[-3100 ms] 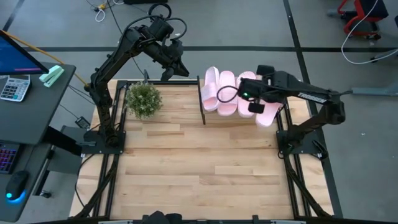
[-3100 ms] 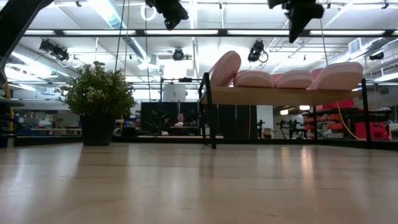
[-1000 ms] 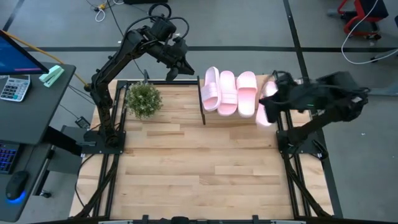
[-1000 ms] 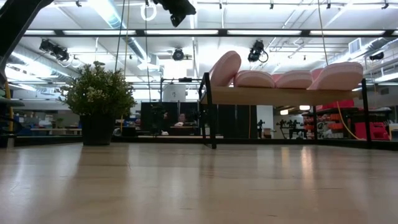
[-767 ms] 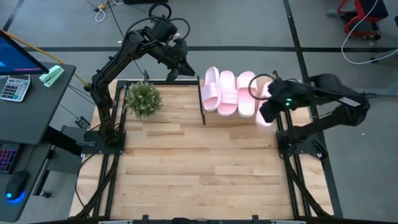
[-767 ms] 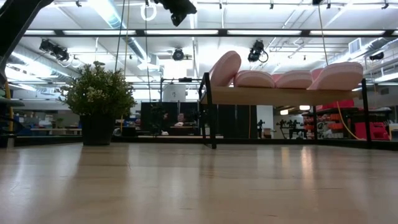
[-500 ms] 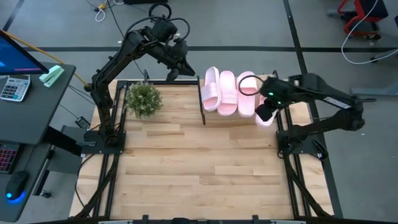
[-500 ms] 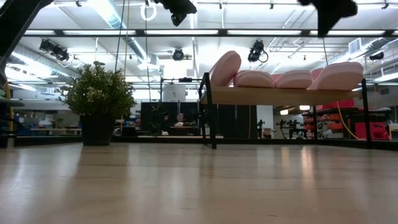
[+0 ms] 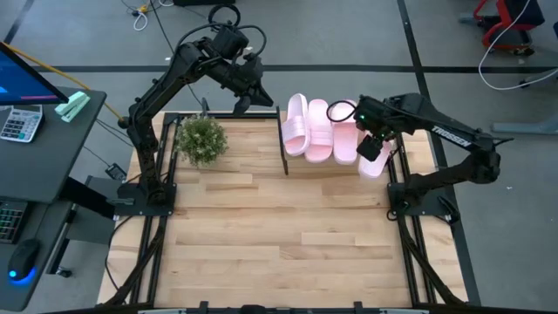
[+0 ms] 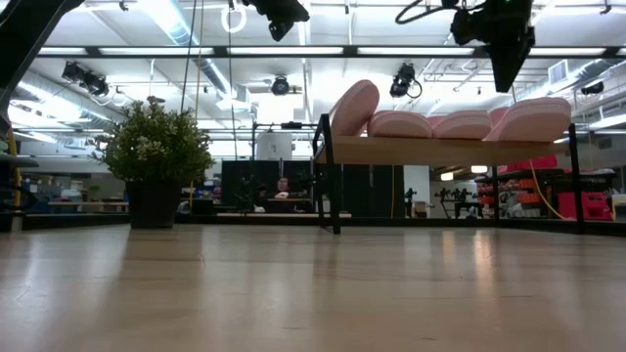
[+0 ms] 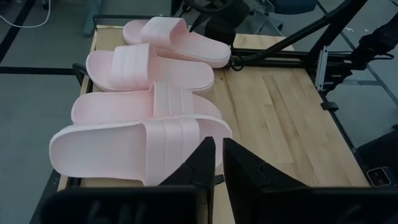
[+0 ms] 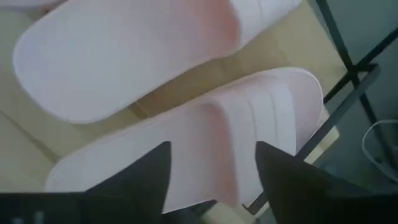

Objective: Pick and place slides into the shelf
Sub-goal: Adjust the slides on the shelf

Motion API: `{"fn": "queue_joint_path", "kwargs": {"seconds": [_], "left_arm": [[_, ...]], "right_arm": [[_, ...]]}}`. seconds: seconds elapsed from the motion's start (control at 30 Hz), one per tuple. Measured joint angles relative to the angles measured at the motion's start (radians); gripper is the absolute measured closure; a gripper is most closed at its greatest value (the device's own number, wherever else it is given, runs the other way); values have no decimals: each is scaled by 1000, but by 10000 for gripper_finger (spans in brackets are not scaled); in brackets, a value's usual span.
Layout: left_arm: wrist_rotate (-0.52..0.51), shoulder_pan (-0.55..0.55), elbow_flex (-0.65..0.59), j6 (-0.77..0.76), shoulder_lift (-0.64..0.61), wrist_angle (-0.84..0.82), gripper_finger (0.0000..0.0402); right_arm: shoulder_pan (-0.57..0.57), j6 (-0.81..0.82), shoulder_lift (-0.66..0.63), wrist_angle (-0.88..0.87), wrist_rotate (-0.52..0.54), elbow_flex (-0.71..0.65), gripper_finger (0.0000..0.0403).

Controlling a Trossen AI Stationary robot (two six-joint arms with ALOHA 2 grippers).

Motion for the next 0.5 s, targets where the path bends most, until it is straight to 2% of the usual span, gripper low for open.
{"fn": "queue_joint_path", "kwargs": {"seconds": [0.2,0.5], "left_arm": [[0,0,0,0,0,0,369],[-3,0,0,0,0,-1,359]], "right_arm": [[-33,-102,40,0,38,0,123],[-51,-185,131,0,118,0,105]]}}
